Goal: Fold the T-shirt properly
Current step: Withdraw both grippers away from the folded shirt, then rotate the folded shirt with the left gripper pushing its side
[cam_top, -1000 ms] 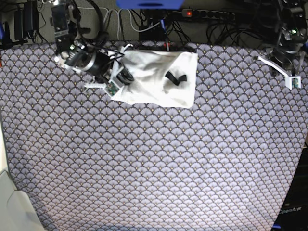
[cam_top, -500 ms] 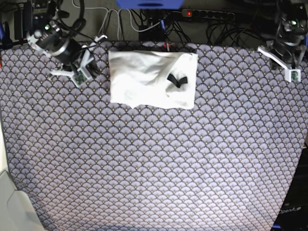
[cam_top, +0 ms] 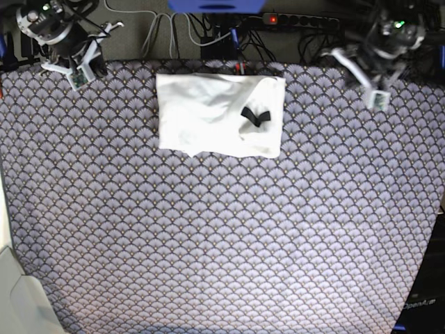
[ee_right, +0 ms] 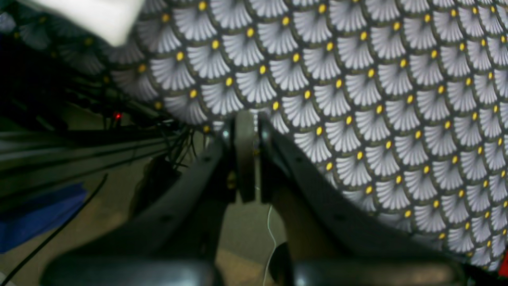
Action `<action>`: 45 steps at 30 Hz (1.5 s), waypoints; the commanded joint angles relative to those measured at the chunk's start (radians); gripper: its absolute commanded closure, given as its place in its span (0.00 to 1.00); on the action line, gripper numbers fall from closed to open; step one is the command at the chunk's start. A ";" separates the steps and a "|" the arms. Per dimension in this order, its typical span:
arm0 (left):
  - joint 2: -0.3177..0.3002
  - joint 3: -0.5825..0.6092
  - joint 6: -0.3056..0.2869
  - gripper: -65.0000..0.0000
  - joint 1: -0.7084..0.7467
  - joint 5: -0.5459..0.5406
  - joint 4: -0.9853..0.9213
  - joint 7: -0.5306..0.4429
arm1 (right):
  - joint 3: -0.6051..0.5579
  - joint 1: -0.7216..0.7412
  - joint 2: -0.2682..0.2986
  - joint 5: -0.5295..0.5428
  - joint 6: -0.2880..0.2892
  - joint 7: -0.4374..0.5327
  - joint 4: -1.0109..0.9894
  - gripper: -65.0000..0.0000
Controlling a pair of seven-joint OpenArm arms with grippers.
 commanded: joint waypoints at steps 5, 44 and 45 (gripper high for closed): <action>0.001 0.157 0.045 0.99 -0.051 0.017 0.007 -0.009 | 0.002 0.011 0.010 0.016 0.003 0.015 0.016 1.00; 0.266 0.421 0.160 0.99 -0.568 0.123 -0.594 -0.024 | -0.001 0.050 0.004 0.016 0.003 0.012 0.016 1.00; 0.272 0.421 0.160 0.99 -0.604 0.123 -0.623 -0.037 | -0.001 0.050 0.005 0.016 0.003 0.012 0.016 1.00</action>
